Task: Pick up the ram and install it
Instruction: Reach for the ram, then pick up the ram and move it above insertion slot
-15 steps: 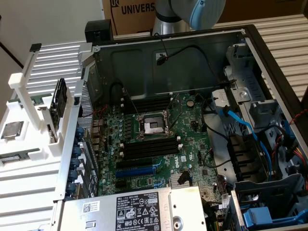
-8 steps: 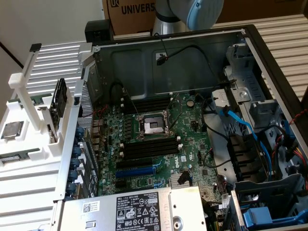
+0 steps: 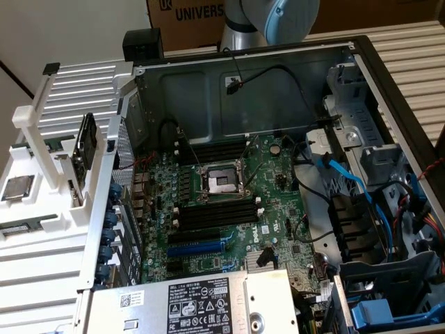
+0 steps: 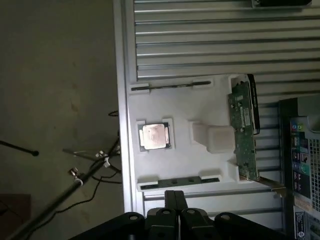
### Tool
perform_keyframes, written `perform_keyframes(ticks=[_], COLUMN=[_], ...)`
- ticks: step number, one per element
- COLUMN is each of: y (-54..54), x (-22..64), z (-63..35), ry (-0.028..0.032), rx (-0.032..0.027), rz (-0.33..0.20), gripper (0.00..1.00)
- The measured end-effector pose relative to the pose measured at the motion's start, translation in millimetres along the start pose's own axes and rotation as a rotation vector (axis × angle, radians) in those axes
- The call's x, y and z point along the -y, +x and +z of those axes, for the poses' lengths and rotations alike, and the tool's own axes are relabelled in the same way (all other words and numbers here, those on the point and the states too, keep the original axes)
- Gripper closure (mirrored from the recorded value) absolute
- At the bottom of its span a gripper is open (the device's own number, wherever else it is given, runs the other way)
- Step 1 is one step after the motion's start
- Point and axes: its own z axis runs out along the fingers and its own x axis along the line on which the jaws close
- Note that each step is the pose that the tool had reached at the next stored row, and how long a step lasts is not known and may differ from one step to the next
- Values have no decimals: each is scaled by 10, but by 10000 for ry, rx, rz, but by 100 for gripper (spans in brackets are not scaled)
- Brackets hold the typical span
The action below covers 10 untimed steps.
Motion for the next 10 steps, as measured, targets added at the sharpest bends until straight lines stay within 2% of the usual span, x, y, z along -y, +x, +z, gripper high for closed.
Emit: perform_keyframes(ticks=[3,10], y=[101,108], x=[-48,-48], z=[3,3], ry=[30,31], rx=[2,2], rz=[-1,-1], gripper=[89,89])
